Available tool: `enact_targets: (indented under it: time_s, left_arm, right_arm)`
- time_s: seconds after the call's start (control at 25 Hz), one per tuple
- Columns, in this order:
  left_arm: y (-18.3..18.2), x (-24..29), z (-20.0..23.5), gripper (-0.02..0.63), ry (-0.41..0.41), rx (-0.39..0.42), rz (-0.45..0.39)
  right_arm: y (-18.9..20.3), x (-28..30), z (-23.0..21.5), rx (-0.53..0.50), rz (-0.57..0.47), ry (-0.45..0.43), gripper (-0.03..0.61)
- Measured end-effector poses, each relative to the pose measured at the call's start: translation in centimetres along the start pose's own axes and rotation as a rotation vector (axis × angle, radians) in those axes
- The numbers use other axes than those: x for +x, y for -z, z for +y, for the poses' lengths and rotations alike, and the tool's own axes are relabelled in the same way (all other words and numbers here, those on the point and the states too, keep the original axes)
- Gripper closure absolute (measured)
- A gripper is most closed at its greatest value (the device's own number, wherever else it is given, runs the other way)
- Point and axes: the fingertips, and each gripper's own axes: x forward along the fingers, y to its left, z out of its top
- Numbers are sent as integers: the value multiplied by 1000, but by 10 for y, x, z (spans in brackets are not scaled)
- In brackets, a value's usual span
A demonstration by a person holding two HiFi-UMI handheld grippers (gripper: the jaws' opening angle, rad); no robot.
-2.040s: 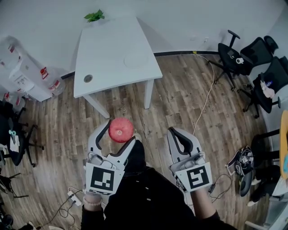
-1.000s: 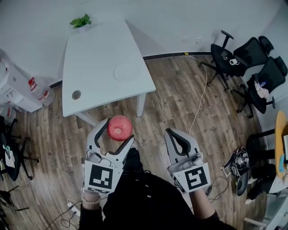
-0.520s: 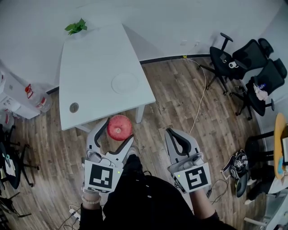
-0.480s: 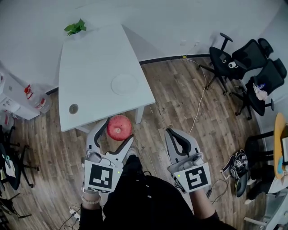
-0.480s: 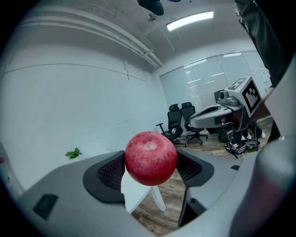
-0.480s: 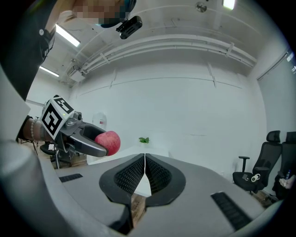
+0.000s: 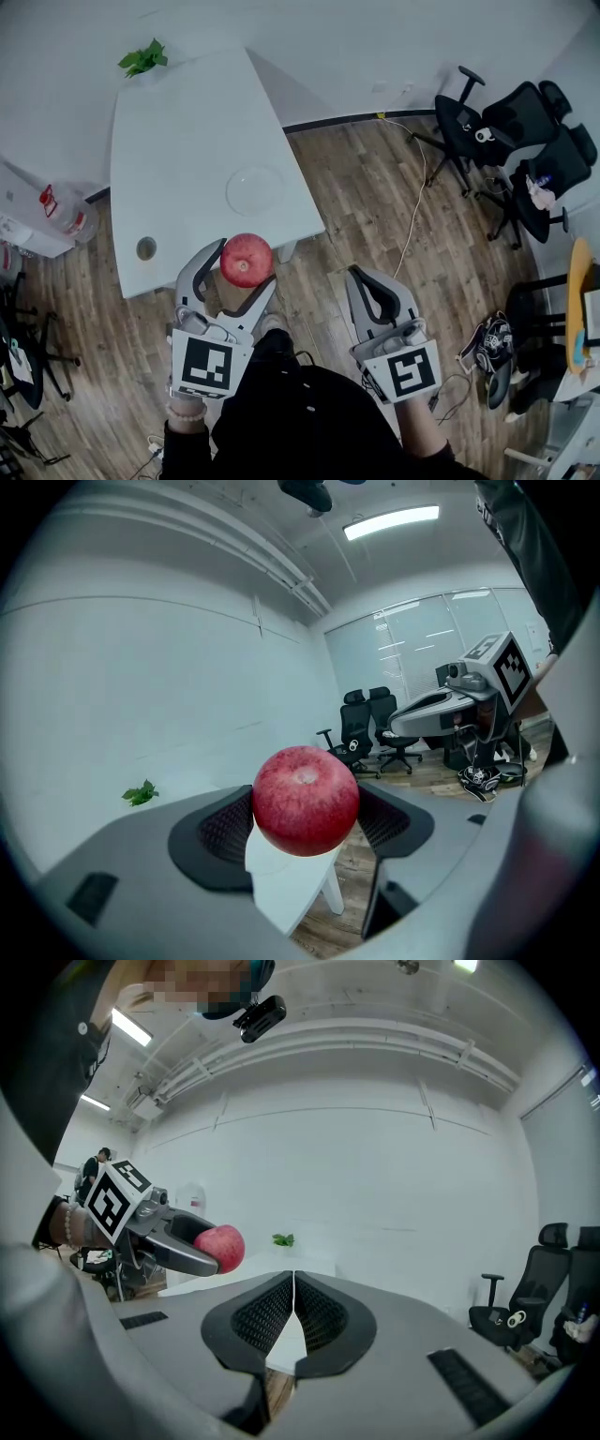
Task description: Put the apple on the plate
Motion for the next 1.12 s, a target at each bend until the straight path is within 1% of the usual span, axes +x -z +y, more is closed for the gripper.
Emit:
enact_targets:
  time_s: [0.16,0.28,0.32,0.4,0.48,0.76,0.88,1.0,1.12]
  left_arm:
    - [3,17,19,256,12,3,-5]
    - [5,32,31,256,38,64,-28]
    - [5,36,34,256,37,54,-22]
    - [6,41,42,256,23,7,-4]
    - [7,45,51,256,18,-8,1]
    - [12,63,71,256,25,-15,4]
    - [17,68,77,256,26,-20,6]
    - [20,71,81,256,26,-29,8]
    - [21,73,82,256,34,-6,1]
  right_arm:
    - [-2,24,-9,-1,1,10,537]
    - [-3,40,-14,1,5,13,537]
    - [-3,46,-16,1,5,13,537]
    - [-5,56,-18,-1,2,13,537]
    - [-7,66,-19,-2,0,10,537]
    - [-9,90,-29,9,4,29,537]
    - [-9,99,-29,4,8,22,537]
    - [-10,106,-26,23,10,13,537]
    - [-7,107,-26,-4,19,11,537]
